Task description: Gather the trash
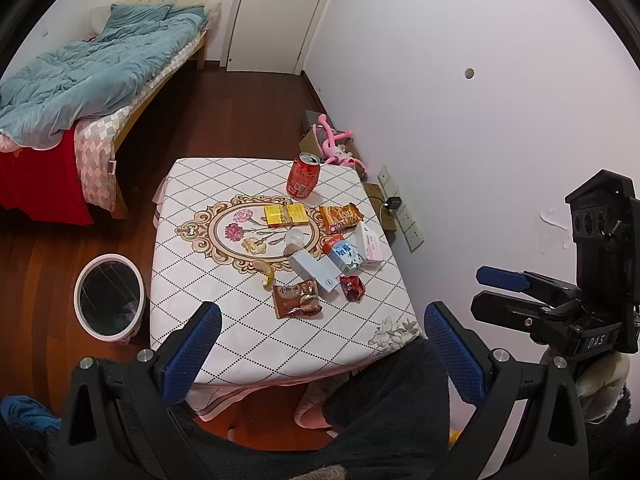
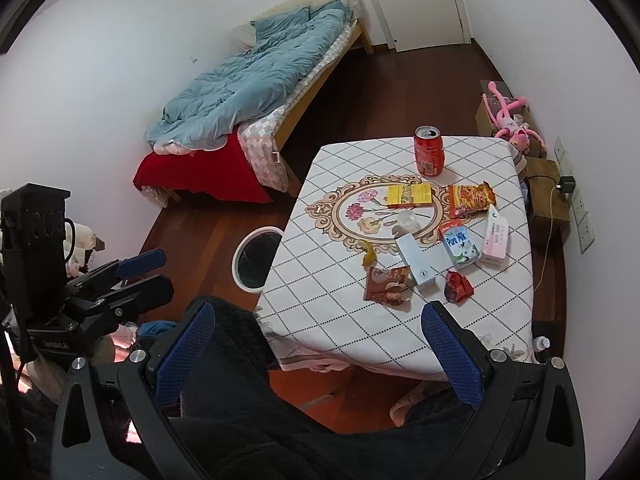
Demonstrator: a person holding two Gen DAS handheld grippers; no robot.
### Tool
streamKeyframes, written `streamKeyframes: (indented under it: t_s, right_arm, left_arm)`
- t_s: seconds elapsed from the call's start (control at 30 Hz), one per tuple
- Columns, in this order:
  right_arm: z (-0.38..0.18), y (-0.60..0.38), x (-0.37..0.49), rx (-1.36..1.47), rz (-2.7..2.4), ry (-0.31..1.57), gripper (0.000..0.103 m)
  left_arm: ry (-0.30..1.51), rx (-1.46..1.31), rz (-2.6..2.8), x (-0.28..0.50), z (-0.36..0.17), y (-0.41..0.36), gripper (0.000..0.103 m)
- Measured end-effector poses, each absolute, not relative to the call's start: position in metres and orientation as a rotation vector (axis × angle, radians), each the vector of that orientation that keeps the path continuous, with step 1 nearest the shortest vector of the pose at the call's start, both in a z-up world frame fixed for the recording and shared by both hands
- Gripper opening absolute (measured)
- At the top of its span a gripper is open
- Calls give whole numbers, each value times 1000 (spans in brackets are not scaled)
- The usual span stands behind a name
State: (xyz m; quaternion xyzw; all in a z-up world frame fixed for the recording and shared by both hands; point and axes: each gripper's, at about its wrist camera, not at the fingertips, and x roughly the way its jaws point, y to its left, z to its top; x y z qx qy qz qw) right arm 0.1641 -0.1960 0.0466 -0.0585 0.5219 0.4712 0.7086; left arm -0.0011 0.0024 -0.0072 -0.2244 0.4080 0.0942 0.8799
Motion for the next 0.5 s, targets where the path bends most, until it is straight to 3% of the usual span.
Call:
streamKeyframes:
  t_s: [0.5]
  right_arm:
    - [41,-193,163,-125,1057,1161,103]
  left_arm:
    - [840,-473,198,-2,-6,5,103]
